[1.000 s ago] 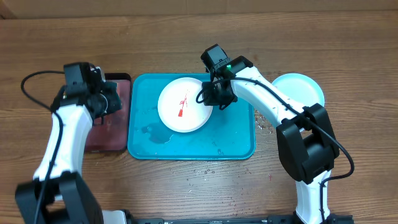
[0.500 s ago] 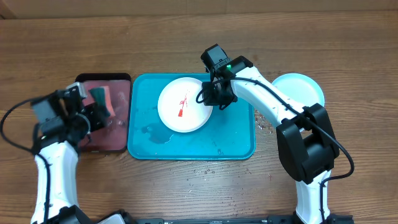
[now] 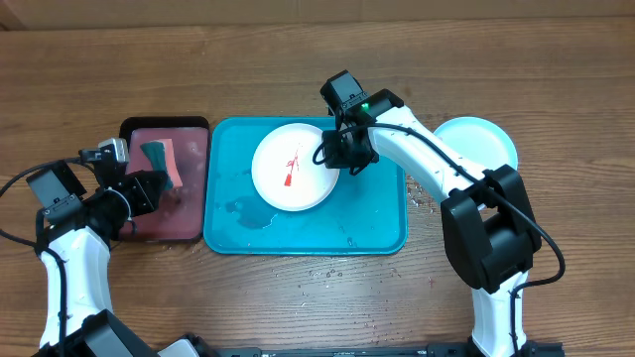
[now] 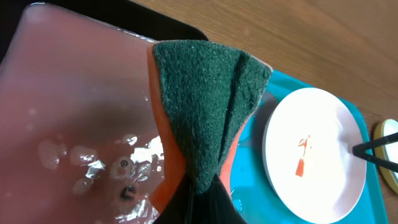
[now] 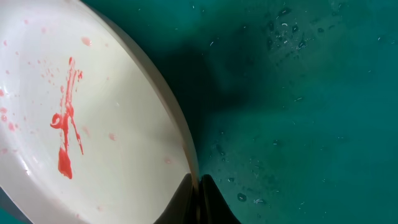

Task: Clean dirty plates on tray and stack at the side
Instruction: 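Grasp the sponge in the black tray with the left gripper and lift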

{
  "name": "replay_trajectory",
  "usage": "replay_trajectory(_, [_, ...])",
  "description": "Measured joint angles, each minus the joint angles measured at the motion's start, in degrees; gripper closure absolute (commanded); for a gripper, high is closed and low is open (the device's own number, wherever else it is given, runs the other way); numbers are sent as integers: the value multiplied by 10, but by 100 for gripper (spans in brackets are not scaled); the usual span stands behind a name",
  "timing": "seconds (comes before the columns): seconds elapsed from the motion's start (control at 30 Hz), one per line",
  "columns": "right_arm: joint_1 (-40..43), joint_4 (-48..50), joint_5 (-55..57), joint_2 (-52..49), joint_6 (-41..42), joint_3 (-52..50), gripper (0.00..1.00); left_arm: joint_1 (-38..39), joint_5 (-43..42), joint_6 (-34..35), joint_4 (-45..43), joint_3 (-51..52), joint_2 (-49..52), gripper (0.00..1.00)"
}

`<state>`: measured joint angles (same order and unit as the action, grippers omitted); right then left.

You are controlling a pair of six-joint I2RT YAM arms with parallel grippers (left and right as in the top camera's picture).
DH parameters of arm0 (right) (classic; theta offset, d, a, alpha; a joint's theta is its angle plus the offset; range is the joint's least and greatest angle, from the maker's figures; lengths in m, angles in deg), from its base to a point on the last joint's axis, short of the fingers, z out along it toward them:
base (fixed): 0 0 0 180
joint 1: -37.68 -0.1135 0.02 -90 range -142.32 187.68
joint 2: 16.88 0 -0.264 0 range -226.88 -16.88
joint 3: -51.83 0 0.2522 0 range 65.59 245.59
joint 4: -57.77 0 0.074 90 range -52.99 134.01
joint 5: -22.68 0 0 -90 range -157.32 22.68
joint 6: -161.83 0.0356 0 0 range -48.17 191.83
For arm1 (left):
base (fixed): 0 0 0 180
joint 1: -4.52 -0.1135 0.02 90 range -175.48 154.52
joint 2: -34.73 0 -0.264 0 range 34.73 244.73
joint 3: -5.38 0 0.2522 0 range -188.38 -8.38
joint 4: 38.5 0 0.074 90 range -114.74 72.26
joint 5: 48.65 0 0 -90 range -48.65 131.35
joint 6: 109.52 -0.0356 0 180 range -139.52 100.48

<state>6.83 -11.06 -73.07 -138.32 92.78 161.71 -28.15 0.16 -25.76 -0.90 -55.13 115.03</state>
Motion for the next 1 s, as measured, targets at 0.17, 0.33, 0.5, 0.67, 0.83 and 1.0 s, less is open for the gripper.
replay_trajectory(0.17, [0,0,0,0,0,0,96,0,-4,0,-1,0,0,96])
replay_trajectory(0.33, [0,0,0,0,0,0,96,0,-4,0,-1,0,0,96])
replay_trajectory(0.5, [0,0,0,0,0,0,96,0,-4,0,-1,0,0,96])
replay_trajectory(0.67, [0,0,-1,0,0,0,96,0,-4,0,-1,0,0,96])
replay_trajectory(0.83, [0,0,-25,0,0,0,96,2,-4,1,-2,0,0,96])
replay_trajectory(1.0, [-1,1,-56,0,0,0,96,53,40,28,-9,0,0,96])
